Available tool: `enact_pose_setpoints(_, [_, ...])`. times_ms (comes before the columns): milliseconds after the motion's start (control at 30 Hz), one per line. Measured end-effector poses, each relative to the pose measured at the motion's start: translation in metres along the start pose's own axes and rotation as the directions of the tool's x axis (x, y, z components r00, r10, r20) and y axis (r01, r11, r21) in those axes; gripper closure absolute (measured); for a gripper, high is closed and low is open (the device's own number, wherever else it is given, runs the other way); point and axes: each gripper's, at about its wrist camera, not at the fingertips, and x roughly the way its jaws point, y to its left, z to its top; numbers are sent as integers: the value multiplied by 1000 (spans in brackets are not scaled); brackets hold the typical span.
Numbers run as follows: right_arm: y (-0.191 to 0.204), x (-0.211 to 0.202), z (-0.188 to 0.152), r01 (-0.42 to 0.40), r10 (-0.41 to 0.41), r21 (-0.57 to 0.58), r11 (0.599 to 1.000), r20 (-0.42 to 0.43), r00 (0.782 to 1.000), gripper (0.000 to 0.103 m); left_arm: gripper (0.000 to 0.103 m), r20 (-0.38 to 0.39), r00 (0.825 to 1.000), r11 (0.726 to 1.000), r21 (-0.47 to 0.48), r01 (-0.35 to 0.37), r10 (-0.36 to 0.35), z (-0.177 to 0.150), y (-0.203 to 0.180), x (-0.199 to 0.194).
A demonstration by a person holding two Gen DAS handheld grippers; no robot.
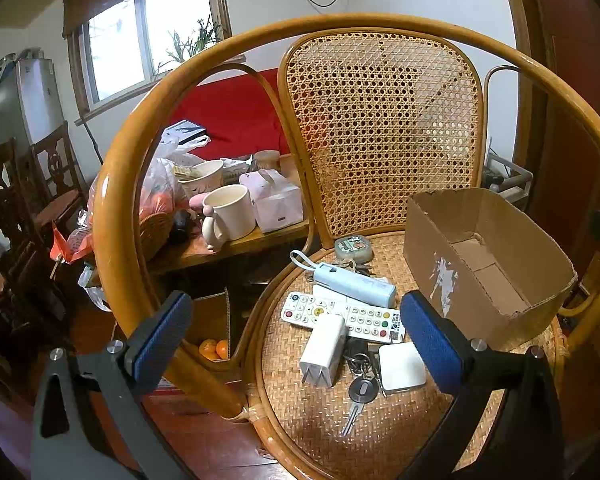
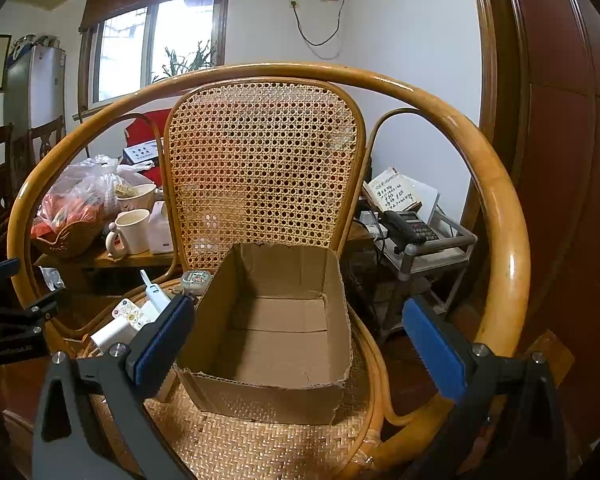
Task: Organize rigid objects
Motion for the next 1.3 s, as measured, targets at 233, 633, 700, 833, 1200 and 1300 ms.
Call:
enact_pose_setpoints(233, [0,1,0,0,0,1,1000,-1,1000,0,0,-2,1000,1000,0,0,0,0,0,0])
enact_pose_setpoints(633, [0,2,-1,4,-4,-1,1000,-8,1000,0,0,-2,1000,1000,-1,0,0,0,0,0])
enact_pose_setpoints(700, [0,2,-1,1,-1,0,1000,-9,1000,0,0,-2,1000,1000,-1,1,-1,0,0,0])
enact_pose_setpoints(833, [1,4,0,5,-5,-5,1000,-11,1000,0,0,-3,1000,1000,3,2,-2,-1,-1,1])
enact_pose_setpoints(1200, [2,5,-1,9,-9,-7,1000,-18,1000,0,0,-18,1000,1000,-5,22,-22,-1,1,2])
enact_pose_setpoints(1300, [2,6,-1,18,-18,-10,1000,-25,1000,0,0,-22,1000,1000,-4,18,-18,-2,1,3])
